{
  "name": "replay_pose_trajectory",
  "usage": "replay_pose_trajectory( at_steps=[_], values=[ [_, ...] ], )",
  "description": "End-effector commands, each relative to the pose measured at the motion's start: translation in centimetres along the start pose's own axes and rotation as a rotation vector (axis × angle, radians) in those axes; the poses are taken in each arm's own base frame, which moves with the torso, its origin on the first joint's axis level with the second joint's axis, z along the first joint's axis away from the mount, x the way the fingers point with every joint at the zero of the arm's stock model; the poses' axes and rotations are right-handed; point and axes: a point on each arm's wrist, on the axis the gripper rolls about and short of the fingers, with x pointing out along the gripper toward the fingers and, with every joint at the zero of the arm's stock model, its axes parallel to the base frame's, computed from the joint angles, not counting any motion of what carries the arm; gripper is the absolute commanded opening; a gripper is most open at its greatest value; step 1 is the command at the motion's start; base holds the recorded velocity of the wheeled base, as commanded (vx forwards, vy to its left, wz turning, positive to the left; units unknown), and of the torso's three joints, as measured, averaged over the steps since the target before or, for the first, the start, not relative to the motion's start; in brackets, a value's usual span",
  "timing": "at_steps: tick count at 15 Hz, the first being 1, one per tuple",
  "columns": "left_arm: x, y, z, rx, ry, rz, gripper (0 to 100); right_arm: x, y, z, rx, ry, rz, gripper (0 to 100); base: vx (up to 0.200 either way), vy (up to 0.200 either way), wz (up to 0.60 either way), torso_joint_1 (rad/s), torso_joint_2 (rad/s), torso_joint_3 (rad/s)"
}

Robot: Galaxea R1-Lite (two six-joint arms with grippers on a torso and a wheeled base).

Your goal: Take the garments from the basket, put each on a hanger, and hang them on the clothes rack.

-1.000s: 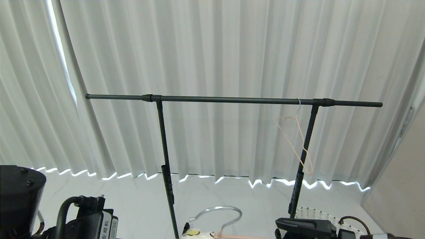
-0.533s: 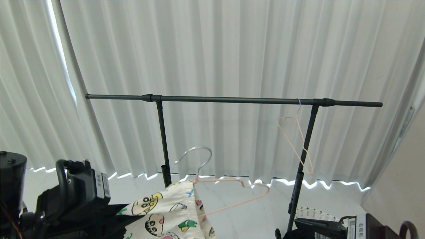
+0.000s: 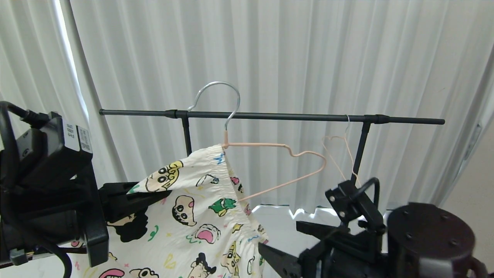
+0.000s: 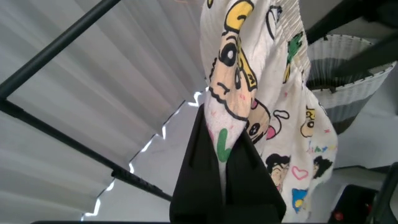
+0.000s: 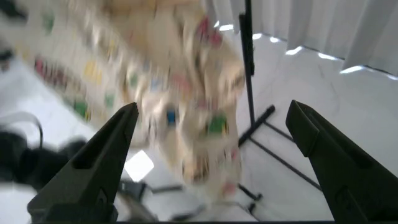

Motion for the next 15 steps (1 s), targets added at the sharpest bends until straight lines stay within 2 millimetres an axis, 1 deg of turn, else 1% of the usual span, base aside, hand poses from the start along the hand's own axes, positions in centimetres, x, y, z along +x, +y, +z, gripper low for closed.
replay_pose_trajectory(
  at_steps=[1, 5, 6, 10, 11, 12, 14, 15],
  values=[
    [0.0, 0.1, 0.2, 0.003, -0.007, 0.004, 0, 3.7, -0.5, -0.1, 0.032, -0.004, -0.072, 100, 0.000, 0.000, 0.00, 0.000, 0.00, 0.000],
    [0.0, 0.2, 0.2, 0.008, -0.019, 0.012, 0, 3.5, -0.7, 0.1, 0.037, -0.017, -0.087, 100, 0.000, 0.000, 0.00, 0.000, 0.00, 0.000],
    [0.0, 0.2, 0.2, 0.008, -0.020, 0.017, 0, 3.2, -0.9, 0.5, 0.041, -0.031, -0.091, 100, 0.000, 0.000, 0.00, 0.000, 0.00, 0.000],
    [-0.1, 0.2, 0.3, 0.009, -0.021, 0.018, 0, 2.9, -2.7, 2.0, 0.055, -0.080, -0.147, 100, 0.000, 0.000, 0.00, 0.000, 0.00, 0.000],
    [-0.1, 0.2, 0.3, 0.008, -0.023, 0.017, 0, 3.0, -2.8, 2.1, 0.050, -0.082, -0.148, 100, 0.000, 0.000, 0.00, 0.000, 0.00, 0.000],
    [-0.1, 0.1, 0.4, 0.013, -0.028, 0.012, 0, 3.1, -2.4, 1.7, 0.012, -0.065, -0.134, 100, 0.000, 0.000, 0.00, 0.000, 0.00, 0.000],
    [-0.1, -0.1, 0.7, 0.022, -0.042, 0.001, 0, 3.3, -0.8, 0.3, -0.033, -0.018, -0.083, 100, 0.000, 0.000, 0.00, 0.000, 0.00, 0.000],
    [0.0, -0.1, 0.9, 0.032, -0.060, 0.002, 0, 3.5, 0.2, -0.9, -0.060, 0.021, -0.058, 100, 0.000, 0.000, 0.00, 0.000, 0.00, 0.000]
  ],
)
